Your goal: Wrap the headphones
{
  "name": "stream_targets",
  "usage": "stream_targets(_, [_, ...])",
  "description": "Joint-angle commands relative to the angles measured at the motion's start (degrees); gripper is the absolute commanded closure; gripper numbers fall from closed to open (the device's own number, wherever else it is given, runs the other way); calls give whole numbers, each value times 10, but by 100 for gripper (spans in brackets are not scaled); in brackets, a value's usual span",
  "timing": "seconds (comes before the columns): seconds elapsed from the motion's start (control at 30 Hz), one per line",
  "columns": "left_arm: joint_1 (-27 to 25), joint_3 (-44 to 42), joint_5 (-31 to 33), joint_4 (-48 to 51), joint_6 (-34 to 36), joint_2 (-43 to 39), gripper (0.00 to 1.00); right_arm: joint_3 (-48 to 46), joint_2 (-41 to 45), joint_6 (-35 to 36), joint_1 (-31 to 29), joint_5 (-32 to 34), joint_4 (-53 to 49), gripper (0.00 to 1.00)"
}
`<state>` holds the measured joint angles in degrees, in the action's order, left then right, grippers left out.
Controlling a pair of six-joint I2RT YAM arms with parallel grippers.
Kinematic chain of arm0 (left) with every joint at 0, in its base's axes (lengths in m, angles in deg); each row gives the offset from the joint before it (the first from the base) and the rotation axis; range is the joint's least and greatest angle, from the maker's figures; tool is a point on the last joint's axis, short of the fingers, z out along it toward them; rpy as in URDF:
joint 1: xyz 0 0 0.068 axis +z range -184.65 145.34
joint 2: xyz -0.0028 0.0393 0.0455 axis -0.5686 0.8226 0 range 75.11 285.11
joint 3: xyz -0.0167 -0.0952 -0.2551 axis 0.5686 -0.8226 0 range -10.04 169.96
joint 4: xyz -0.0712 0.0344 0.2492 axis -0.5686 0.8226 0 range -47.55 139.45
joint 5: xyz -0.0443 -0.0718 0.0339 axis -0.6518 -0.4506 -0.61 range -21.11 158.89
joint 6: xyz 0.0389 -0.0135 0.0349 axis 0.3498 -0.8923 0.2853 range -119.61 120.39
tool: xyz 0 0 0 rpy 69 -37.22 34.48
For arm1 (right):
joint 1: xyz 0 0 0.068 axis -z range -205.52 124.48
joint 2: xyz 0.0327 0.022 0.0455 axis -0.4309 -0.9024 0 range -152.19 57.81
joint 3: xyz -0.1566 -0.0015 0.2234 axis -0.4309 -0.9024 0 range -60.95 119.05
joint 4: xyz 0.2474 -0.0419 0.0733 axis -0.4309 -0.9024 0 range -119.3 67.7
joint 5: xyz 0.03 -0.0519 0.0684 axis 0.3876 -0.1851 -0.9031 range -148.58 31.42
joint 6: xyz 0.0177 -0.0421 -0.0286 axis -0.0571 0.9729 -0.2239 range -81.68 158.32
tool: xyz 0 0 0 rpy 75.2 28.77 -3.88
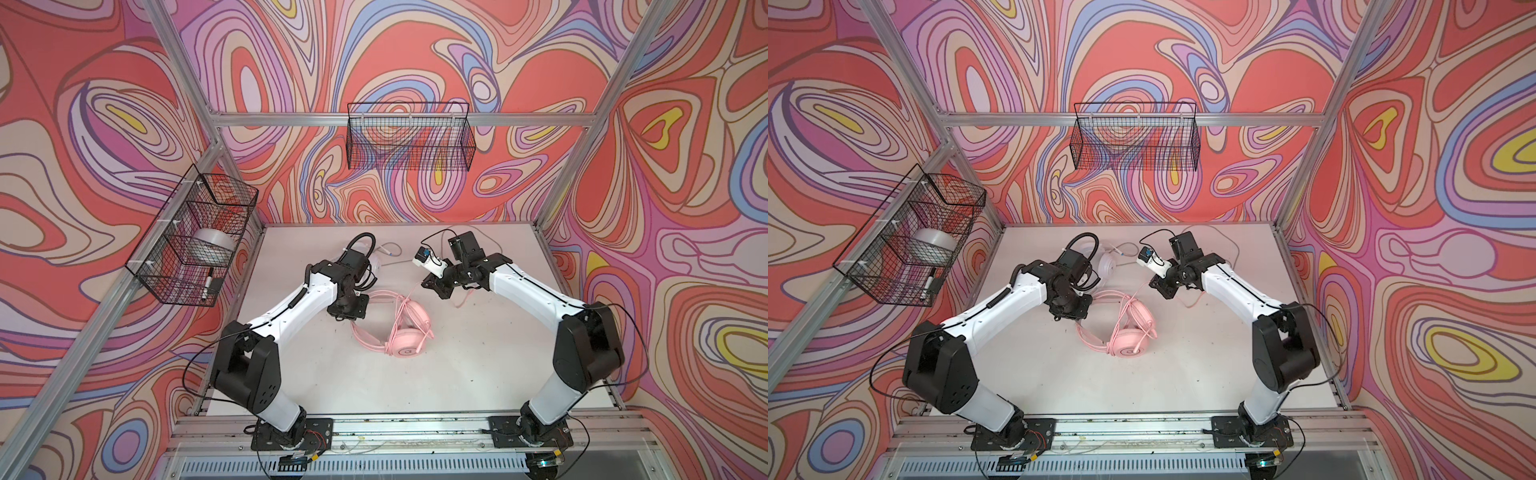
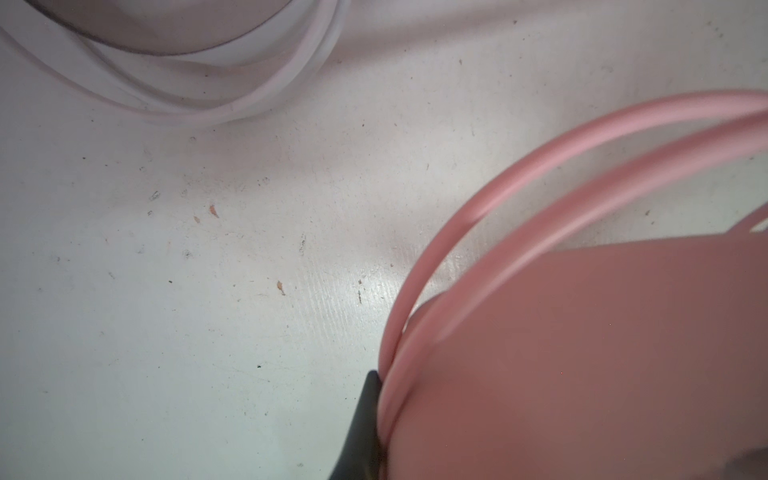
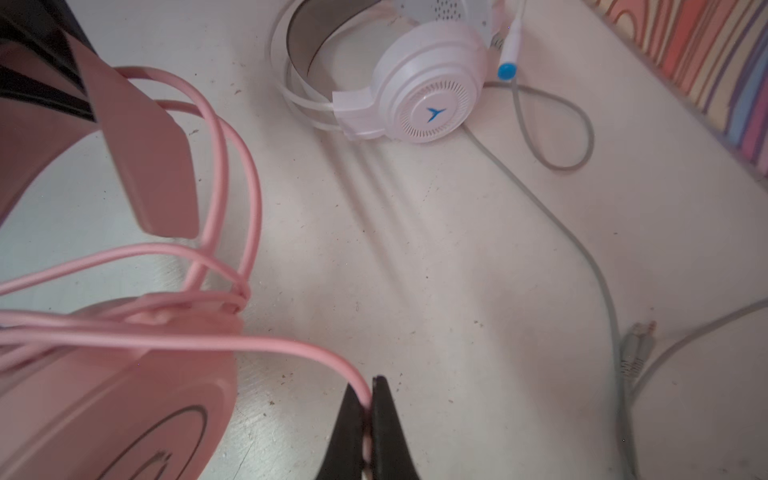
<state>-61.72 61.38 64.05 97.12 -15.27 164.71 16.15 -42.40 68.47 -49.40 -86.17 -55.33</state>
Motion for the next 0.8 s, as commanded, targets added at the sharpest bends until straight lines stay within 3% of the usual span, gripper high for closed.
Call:
stream_targets(0.0, [-1,-17,-70,-5,45,-24,100,33,-48,-37,7,-57,5,100])
stream_targets(0.2, [-2,-35,-77,0,51,-33,100,38,-101,-86,18,-78,26,99])
stream_targets(0.6, [1,-54,-94,-3,48,-35,100,-13,-90,-119,57,-73,17,62])
stream_targets(0.77, [5,-54,-96,-2,47,-25,100,-40,-59,-133,71,-84,34,54])
